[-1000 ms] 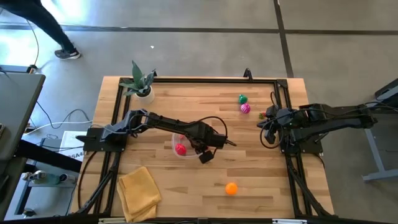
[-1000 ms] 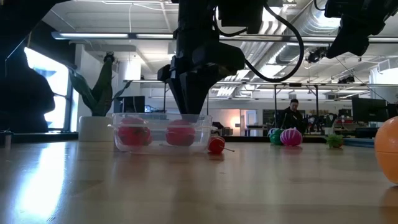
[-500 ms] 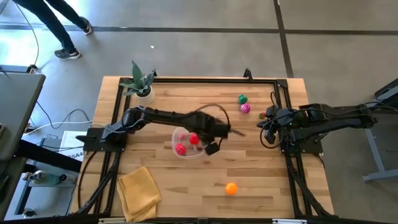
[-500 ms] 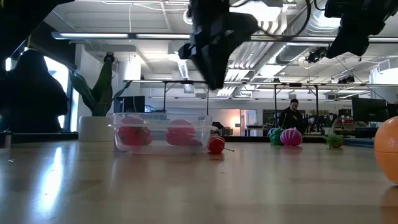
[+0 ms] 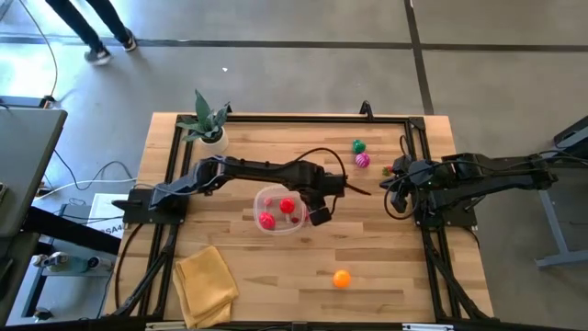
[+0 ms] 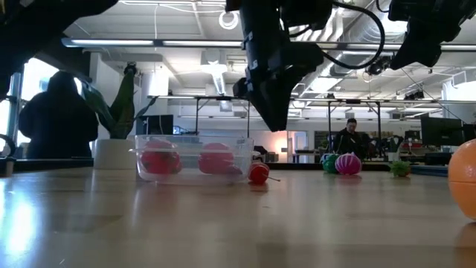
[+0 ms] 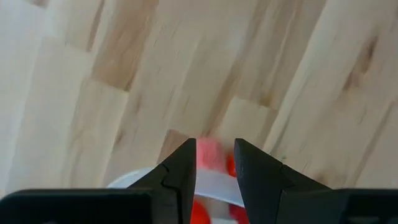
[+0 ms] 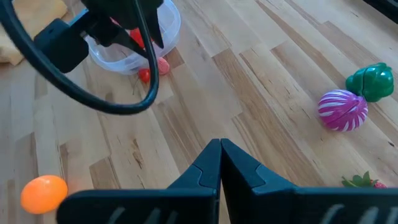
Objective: Pick and placing Produce into tupperware
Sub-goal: Adjust the transparent container
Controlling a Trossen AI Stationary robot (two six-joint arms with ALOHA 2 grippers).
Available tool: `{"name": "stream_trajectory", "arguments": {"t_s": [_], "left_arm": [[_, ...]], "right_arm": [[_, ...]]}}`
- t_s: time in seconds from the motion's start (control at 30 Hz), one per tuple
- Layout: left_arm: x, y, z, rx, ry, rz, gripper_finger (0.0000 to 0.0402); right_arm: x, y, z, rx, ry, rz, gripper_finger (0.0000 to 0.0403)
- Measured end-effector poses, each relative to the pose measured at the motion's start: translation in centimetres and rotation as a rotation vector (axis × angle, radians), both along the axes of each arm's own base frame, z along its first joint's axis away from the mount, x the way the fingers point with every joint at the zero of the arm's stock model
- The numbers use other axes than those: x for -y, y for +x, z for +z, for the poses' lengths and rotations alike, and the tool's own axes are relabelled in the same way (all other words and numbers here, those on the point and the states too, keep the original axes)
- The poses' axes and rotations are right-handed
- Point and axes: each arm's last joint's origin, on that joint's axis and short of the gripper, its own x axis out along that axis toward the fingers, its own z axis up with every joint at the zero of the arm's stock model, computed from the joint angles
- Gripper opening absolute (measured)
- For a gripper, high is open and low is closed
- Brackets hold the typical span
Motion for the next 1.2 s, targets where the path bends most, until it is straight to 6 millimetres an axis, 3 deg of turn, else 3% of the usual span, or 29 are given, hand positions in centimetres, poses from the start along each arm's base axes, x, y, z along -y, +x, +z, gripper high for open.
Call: {"name": "stream_trajectory", "arguments": {"t_s": [0.47, 1.2], "left_arm": [[0.2, 0.5, -3.5, -0.090, -0.065, -0.023, 0.0099], [2.1, -0.6, -3.9, -0.235, -0.082, -0.073, 0.0099]], "right_arm": [[0.0, 0.0, 0.0, 0.000, 0.000, 0.001, 0.0000], [0.0, 0.0, 0.0, 0.000, 0.000, 0.000, 0.0000]]}}
